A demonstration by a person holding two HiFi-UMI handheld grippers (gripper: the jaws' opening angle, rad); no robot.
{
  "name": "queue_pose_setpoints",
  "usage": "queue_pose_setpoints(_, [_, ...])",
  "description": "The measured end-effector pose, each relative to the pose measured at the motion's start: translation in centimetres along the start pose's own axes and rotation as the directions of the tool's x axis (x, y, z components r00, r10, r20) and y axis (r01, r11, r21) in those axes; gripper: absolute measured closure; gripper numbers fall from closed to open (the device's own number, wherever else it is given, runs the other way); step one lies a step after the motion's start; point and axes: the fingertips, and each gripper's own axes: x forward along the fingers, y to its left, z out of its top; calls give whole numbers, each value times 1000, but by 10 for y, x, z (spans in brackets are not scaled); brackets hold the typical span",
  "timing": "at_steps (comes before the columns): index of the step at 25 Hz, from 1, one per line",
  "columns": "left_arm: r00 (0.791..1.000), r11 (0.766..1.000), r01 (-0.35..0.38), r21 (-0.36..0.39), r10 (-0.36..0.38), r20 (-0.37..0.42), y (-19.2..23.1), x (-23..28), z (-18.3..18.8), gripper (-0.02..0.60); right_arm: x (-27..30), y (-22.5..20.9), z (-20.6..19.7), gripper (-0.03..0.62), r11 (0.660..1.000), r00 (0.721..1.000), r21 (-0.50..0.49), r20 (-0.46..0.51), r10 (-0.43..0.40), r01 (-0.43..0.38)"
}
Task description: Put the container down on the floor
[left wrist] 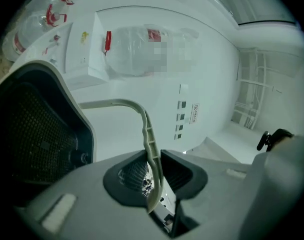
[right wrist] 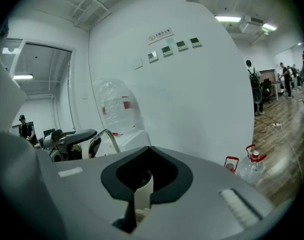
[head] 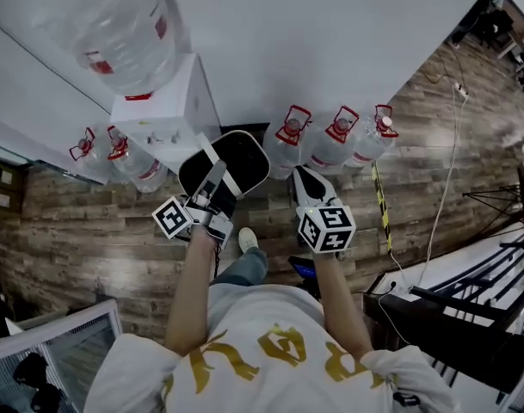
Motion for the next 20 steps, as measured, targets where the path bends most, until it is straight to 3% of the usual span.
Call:
queue_pose_setpoints(11, [995, 999, 32, -37, -35, -92, 39, 89, 68, 497, 82, -27, 28, 571, 996, 996, 1, -18, -84, 84])
queue_pose_setpoints(20, [991, 998, 37, -58, -44, -124, 51, 113, 77, 497, 100, -34, 39, 571, 994, 994, -1, -15, -106, 106])
